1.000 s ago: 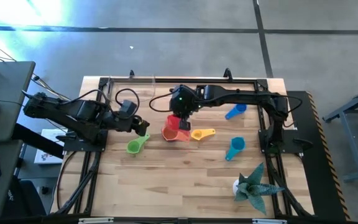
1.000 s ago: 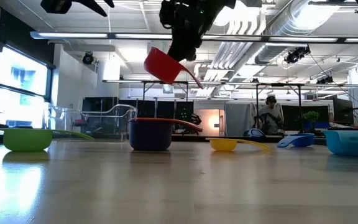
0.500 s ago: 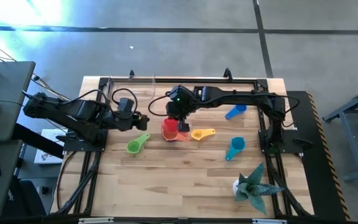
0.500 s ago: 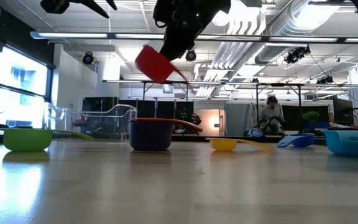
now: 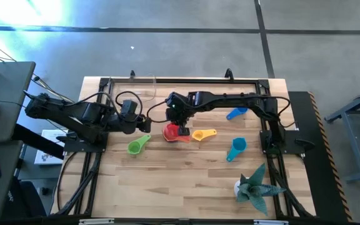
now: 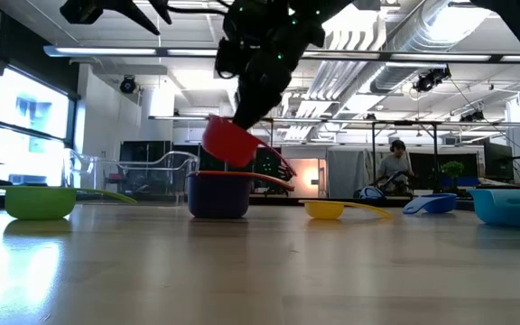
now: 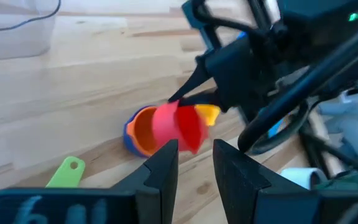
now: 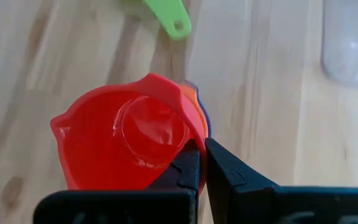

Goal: Nest measuring cups in basket
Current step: Stack the red measuring cup on top of the orange measuring cup

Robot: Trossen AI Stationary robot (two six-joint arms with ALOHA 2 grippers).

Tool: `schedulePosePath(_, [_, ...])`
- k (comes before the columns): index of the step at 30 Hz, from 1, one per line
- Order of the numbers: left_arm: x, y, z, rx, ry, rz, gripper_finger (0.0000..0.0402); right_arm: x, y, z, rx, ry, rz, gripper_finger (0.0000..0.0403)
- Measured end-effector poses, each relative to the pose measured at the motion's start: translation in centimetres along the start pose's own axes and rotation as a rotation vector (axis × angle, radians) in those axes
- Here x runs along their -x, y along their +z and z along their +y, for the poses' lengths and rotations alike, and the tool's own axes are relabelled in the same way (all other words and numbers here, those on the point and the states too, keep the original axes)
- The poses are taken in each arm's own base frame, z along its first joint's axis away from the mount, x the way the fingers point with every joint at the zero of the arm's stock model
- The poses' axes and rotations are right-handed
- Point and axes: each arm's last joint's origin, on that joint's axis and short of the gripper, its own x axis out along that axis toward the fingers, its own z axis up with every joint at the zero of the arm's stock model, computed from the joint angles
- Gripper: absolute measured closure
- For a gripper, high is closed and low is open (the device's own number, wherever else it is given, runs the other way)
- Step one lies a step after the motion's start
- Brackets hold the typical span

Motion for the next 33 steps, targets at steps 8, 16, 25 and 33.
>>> schedulePosePath(8, [-0.6,-0.3,-0.3,-0.007,0.010,0.000,0.0310,-0.2,0.1,-0.3,-0.008,-0.009,-0.016,0.0402])
schedulePosePath(16, [-0.7,-0.4,-0.3,-0.015,0.020,0.008,0.0310,-1.7,-0.8,-0.3,-0.023,0.011,0.055,0.0402])
schedulePosePath(25, [-0.8,-0.4,-0.4,-0.038,0.017,0.010,0.0310,-1.7,-0.7,-0.3,-0.049,0.007,0.046,0.0402])
schedulePosePath(33, [-0.8,-0.4,-0.4,-0.041,0.017,0.009,0.0310,-1.7,-0.9,-0.4,-0.108,0.020,0.061,0.0375])
